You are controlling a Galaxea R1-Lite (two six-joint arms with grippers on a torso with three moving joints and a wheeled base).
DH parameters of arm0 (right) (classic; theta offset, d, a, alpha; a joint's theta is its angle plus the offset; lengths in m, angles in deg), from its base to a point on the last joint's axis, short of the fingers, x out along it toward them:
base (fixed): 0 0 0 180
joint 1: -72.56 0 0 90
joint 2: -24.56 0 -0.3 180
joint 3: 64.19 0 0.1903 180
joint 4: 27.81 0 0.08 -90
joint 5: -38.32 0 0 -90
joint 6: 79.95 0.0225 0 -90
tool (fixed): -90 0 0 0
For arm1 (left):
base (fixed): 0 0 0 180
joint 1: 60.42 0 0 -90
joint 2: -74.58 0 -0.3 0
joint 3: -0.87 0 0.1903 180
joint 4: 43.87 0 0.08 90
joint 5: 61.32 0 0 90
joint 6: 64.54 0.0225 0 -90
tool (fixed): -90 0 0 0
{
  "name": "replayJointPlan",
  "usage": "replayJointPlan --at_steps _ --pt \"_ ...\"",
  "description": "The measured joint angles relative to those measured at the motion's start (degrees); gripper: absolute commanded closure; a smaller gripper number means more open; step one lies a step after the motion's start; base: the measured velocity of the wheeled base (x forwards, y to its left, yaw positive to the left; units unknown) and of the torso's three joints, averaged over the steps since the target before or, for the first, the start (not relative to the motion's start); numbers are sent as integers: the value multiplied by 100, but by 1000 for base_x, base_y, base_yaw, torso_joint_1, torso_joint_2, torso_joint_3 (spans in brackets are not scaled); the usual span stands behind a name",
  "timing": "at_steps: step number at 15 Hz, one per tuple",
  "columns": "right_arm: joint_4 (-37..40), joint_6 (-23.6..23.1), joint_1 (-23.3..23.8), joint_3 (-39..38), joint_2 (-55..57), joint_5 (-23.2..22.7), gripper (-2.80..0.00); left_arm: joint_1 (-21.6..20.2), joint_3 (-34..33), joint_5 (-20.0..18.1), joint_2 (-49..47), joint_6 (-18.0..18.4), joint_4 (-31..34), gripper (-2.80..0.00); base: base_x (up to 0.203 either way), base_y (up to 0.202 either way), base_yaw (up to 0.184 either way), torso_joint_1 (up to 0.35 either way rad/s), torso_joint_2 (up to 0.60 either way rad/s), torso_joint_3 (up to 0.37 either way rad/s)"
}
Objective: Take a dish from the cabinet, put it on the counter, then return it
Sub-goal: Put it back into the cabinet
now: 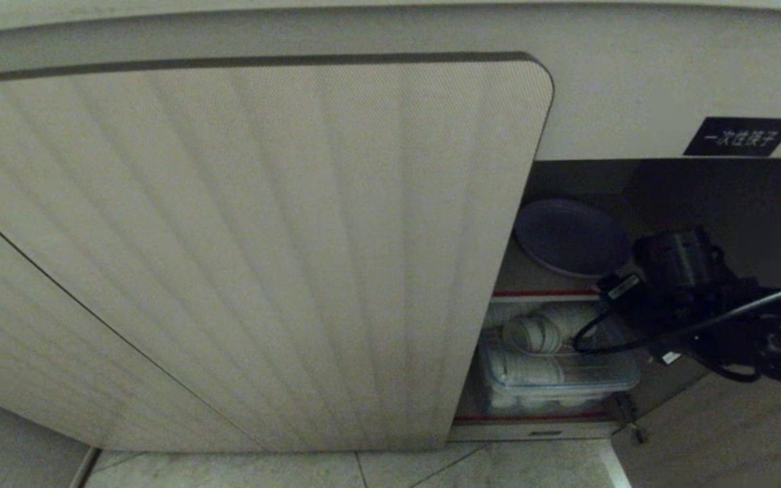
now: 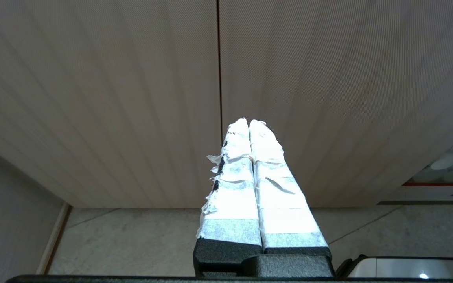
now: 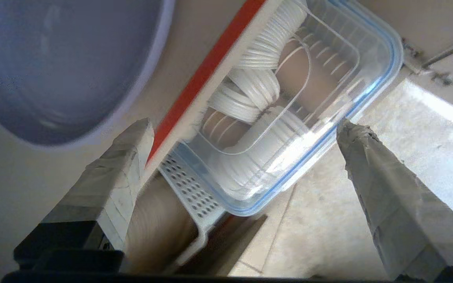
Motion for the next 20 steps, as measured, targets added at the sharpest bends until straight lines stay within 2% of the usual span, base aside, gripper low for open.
replayJointPlan --at_steps 6,13,20 --pt "-414 -709 -71 -364 -147 0 -280 0 0 0 0 0 0 0 0 0 0 0 0 0" --pt "-877 -1897 -83 -774 -287 -2 -280 0 0 -1 0 0 -2 0 0 0 0 0 0 0" --pt "-1371 -2810 -85 -1118 -408 -2 -280 0 0 0 0 2 -2 0 0 0 0 0 0 0"
